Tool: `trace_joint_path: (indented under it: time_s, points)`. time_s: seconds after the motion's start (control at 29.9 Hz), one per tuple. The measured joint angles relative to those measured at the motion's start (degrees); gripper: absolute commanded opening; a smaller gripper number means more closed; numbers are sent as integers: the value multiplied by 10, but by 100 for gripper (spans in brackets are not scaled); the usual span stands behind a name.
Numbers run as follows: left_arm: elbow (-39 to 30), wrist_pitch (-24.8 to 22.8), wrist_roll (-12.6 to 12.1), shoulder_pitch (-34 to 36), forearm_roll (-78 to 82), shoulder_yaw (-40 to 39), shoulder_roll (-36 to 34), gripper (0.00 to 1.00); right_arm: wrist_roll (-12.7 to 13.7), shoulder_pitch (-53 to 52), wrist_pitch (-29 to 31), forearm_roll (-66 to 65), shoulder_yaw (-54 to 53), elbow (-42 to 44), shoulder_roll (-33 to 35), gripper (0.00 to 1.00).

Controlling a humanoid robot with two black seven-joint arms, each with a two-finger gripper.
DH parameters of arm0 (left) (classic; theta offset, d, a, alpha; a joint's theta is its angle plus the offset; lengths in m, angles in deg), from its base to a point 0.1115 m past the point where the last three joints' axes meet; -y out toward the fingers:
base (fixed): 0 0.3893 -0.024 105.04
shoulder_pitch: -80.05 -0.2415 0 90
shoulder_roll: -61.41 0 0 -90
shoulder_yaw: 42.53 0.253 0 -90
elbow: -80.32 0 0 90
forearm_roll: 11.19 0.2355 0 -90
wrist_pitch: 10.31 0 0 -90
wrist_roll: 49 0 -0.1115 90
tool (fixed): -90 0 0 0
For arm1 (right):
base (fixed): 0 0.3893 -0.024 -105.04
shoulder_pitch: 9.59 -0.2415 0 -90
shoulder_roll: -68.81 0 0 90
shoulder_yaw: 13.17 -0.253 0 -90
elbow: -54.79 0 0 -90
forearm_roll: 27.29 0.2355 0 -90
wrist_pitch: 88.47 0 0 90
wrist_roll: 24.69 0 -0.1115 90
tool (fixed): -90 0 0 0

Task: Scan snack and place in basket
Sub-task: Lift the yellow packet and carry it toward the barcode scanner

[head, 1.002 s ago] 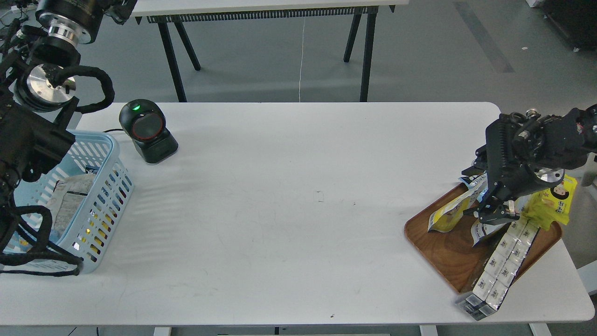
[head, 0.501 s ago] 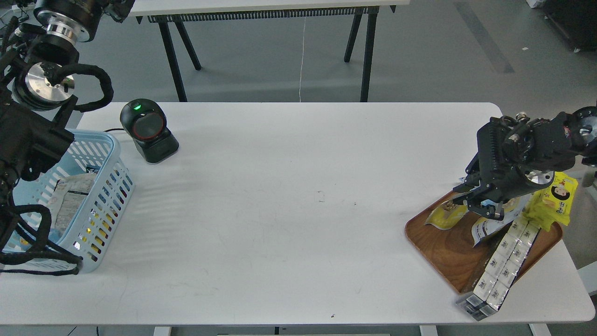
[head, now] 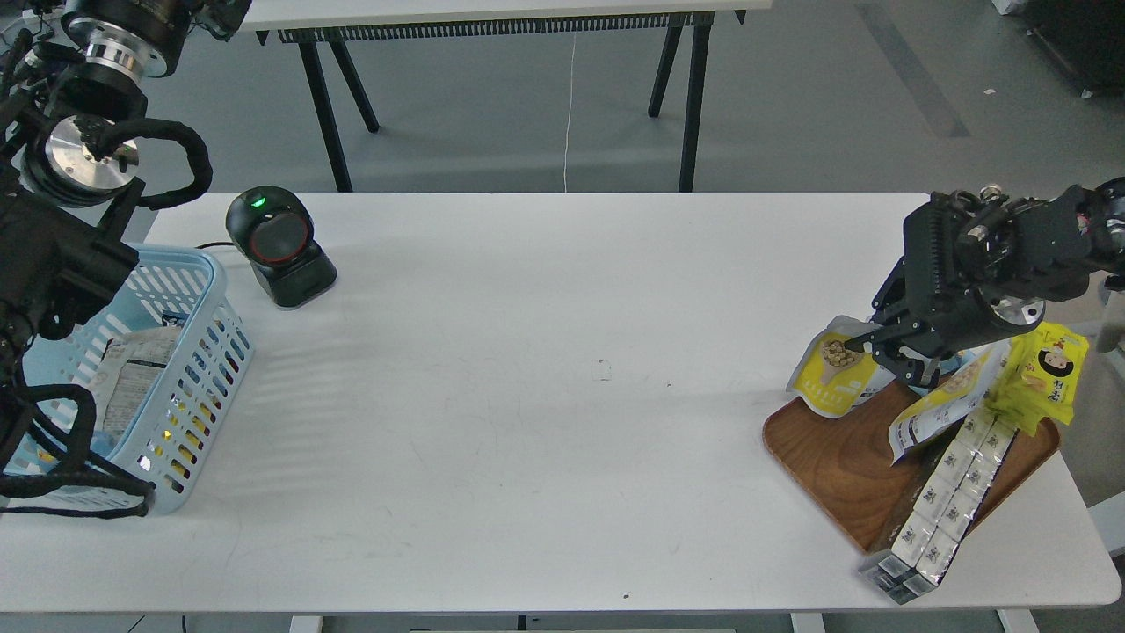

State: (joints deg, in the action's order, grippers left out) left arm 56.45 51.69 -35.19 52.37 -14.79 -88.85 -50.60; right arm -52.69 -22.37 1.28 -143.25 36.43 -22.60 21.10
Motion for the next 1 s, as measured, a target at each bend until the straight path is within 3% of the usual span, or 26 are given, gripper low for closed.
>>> trace_joint_path:
  time_s: [0.27, 0.47, 1.0]
  points:
    - [0, 0, -1, 5, 0, 0, 0, 100, 0, 0, 12, 5, -112, -1, 2, 0]
    - [0, 0, -1, 7, 0, 0, 3, 100, 0, 9, 22, 7, -170, 12, -32, 0]
    - [0, 0, -1, 7, 0, 1, 3, 100, 0, 92, 53, 23, -258, 180, -278, 0]
